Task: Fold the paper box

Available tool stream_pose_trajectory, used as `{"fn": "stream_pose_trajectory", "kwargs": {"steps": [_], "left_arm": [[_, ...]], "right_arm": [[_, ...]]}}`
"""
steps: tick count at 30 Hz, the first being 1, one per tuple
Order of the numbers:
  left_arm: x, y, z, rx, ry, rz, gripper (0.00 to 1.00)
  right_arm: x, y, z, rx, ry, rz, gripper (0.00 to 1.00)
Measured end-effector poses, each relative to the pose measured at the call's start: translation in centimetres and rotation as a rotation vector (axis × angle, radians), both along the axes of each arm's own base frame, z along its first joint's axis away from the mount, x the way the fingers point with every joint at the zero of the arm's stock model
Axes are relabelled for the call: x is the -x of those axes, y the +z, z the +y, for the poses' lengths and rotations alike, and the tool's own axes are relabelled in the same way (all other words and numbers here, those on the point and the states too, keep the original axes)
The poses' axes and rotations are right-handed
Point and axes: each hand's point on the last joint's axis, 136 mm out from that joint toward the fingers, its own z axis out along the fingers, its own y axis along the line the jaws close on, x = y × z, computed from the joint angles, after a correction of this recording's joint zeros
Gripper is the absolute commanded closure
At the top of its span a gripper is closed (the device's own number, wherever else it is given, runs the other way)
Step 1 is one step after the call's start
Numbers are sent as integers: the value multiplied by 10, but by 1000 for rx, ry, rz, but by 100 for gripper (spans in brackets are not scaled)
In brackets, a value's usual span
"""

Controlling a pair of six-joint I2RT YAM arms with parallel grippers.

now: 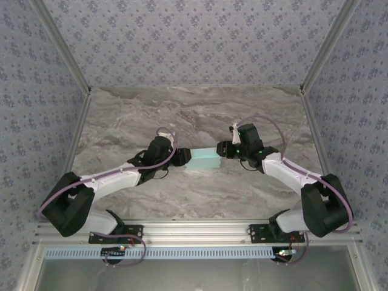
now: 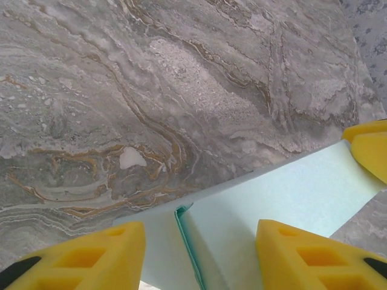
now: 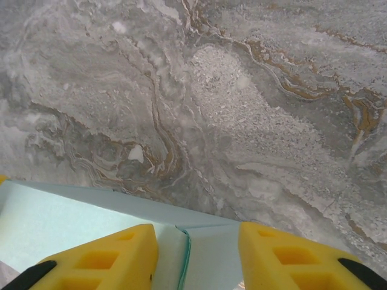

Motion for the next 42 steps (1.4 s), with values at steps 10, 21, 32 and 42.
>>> {"fn": "stream_pose_trajectory", "kwargs": {"steps": [10, 21, 32, 42], "left_arm": [[2, -15, -4, 73, 11, 35, 64], [-4, -5, -5, 102, 34, 24, 64], [1, -4, -5, 81, 24, 52, 61], [2, -4, -6, 78, 17, 62, 61]], "right_arm": [[3, -7, 5, -105, -24, -36, 73], [-5, 2, 6, -127, -43, -45, 72], [2, 1, -1, -97, -42, 52, 51], [21, -1, 3, -132, 9, 103, 51]]}}
